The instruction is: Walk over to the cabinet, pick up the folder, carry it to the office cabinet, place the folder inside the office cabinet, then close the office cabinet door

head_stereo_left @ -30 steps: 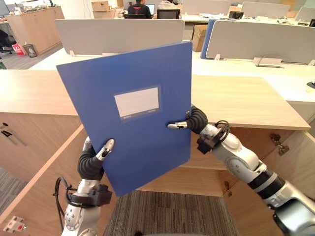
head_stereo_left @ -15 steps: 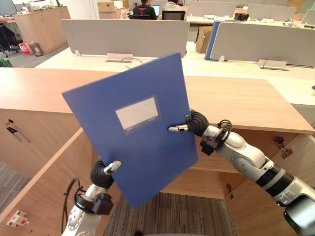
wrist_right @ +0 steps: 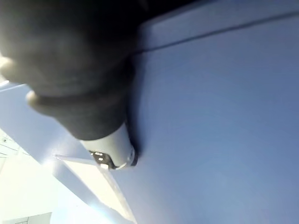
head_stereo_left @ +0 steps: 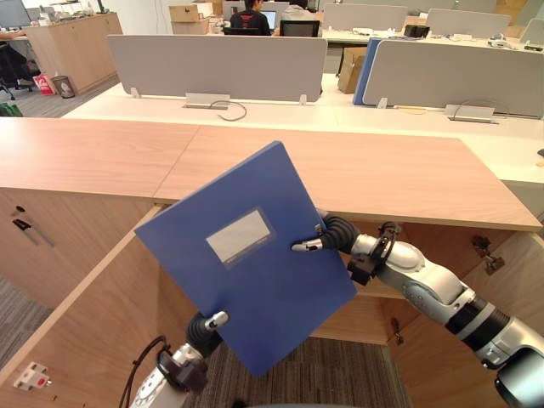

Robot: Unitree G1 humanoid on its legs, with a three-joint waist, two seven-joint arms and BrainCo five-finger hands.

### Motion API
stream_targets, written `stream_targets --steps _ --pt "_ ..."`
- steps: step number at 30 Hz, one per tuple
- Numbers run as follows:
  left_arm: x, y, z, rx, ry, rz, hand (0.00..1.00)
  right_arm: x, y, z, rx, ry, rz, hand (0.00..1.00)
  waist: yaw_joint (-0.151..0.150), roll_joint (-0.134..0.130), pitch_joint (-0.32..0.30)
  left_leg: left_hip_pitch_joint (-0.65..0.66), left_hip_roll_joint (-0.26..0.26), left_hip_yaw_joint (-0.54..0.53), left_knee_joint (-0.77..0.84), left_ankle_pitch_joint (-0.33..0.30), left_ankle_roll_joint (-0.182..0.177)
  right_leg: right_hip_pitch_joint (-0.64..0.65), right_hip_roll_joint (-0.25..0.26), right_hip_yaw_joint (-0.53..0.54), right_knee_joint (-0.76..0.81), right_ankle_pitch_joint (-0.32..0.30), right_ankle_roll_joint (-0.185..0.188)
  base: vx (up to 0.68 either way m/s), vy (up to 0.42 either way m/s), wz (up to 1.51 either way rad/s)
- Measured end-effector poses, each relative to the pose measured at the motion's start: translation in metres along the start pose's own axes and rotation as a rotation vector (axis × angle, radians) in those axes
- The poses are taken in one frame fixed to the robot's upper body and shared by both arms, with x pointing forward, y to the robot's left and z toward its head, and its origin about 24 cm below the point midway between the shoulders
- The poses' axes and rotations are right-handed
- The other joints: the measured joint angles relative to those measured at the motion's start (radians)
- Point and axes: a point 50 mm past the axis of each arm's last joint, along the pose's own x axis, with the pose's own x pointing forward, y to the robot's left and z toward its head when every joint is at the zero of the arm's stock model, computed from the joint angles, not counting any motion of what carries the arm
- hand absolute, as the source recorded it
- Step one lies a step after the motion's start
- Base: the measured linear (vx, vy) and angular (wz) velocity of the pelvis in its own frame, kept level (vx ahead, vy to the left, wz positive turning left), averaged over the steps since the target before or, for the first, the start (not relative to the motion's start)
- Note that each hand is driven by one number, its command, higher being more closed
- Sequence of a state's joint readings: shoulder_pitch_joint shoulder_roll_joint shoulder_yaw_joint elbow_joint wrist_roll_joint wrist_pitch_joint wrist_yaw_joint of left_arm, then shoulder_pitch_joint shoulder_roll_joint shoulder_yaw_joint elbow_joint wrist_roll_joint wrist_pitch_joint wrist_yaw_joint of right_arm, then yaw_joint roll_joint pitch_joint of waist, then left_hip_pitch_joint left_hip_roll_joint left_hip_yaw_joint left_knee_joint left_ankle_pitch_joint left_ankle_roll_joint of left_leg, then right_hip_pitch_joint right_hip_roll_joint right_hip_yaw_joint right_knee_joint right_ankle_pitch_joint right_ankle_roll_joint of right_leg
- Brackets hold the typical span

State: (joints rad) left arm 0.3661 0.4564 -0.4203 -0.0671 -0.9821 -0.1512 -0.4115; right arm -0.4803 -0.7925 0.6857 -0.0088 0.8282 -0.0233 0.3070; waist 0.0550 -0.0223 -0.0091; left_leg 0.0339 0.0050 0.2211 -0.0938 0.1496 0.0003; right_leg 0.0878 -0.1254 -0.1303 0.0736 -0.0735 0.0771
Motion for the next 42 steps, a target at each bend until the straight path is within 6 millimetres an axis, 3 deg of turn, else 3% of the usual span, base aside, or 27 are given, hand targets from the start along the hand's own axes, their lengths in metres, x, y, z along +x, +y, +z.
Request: stream_targets --steps 5,10,16,20,22,26,29,32,35,42 --pt "-0.002 0.010 -0.036 -0.052 0.150 0.061 0.00 0.003 0.002 0.006 -0.025 -0.053 -0.012 1.00 -0.008 0.001 -0.001 -0.006 0.011 0.000 0.000 -0.001 -0.007 0.000 0.008 0.001 -0.013 0.004 -0.007 -0.03 -0.004 -0.01" --pt "-0.005 0.011 -0.052 -0.066 0.217 0.088 0.00 0.006 0.006 0.018 -0.011 -0.140 -0.012 1.00 -0.011 0.004 -0.004 -0.012 0.018 0.001 0.001 0.010 -0.010 -0.001 0.025 0.003 -0.030 0.025 -0.012 0.00 -0.005 -0.01" --pt "-0.001 0.009 -0.058 -0.044 0.220 0.150 0.00 0.008 0.011 0.046 -0.014 -0.307 0.001 1.00 -0.014 0.011 -0.009 -0.012 0.020 -0.002 0.001 0.011 -0.012 -0.001 0.029 0.001 -0.029 0.025 -0.012 0.00 0.000 0.00" --pt "0.003 0.016 -0.059 -0.009 0.195 0.260 0.00 0.013 0.041 0.060 0.135 -0.504 0.098 1.00 -0.018 0.011 -0.009 -0.012 0.018 -0.001 0.000 0.011 -0.012 -0.001 0.026 0.001 -0.029 0.024 -0.012 -0.02 0.005 0.00" --pt "0.006 0.018 -0.054 0.021 0.160 0.298 0.00 0.012 0.045 0.062 0.142 -0.529 0.104 1.00 -0.014 0.010 -0.009 -0.012 0.015 -0.001 0.000 0.010 -0.013 -0.001 0.023 0.001 -0.028 0.021 -0.015 0.00 0.000 0.00" --pt "0.002 0.031 -0.052 0.124 0.132 0.411 0.00 -0.008 0.035 0.079 -0.030 -0.623 -0.066 1.00 -0.013 0.010 -0.008 -0.013 0.012 -0.002 0.000 0.008 -0.015 -0.001 0.016 -0.001 -0.028 0.019 -0.013 -0.03 0.020 0.01" --pt "-0.005 0.041 -0.055 0.176 0.170 0.470 0.00 -0.008 0.046 0.089 -0.295 -0.644 -0.154 1.00 -0.026 0.010 -0.007 -0.013 0.013 0.000 0.000 0.007 -0.014 -0.002 0.015 -0.001 -0.028 0.018 -0.011 0.00 0.000 0.00" --pt "-0.009 0.047 -0.056 0.160 0.166 0.516 0.00 0.001 0.066 0.077 -0.413 -0.588 -0.121 1.00 -0.022 0.010 -0.007 -0.015 0.015 0.000 0.000 0.007 -0.014 -0.003 0.017 0.000 -0.030 0.018 -0.011 0.00 0.000 0.00" --pt "-0.015 0.054 -0.063 0.164 0.199 0.566 0.00 0.016 0.088 0.043 -0.442 -0.447 -0.029 1.00 -0.017 0.008 -0.005 -0.016 0.017 0.000 0.000 0.007 -0.014 -0.003 0.019 0.000 -0.032 0.018 -0.012 0.00 0.000 0.00" --pt "-0.054 0.075 -0.100 0.305 0.503 0.697 0.00 0.029 0.109 -0.019 -0.534 -0.204 0.080 1.00 -0.020 0.004 0.002 -0.020 0.022 0.000 0.000 0.003 -0.017 -0.001 0.020 0.004 -0.044 0.023 -0.019 0.00 0.000 0.00"
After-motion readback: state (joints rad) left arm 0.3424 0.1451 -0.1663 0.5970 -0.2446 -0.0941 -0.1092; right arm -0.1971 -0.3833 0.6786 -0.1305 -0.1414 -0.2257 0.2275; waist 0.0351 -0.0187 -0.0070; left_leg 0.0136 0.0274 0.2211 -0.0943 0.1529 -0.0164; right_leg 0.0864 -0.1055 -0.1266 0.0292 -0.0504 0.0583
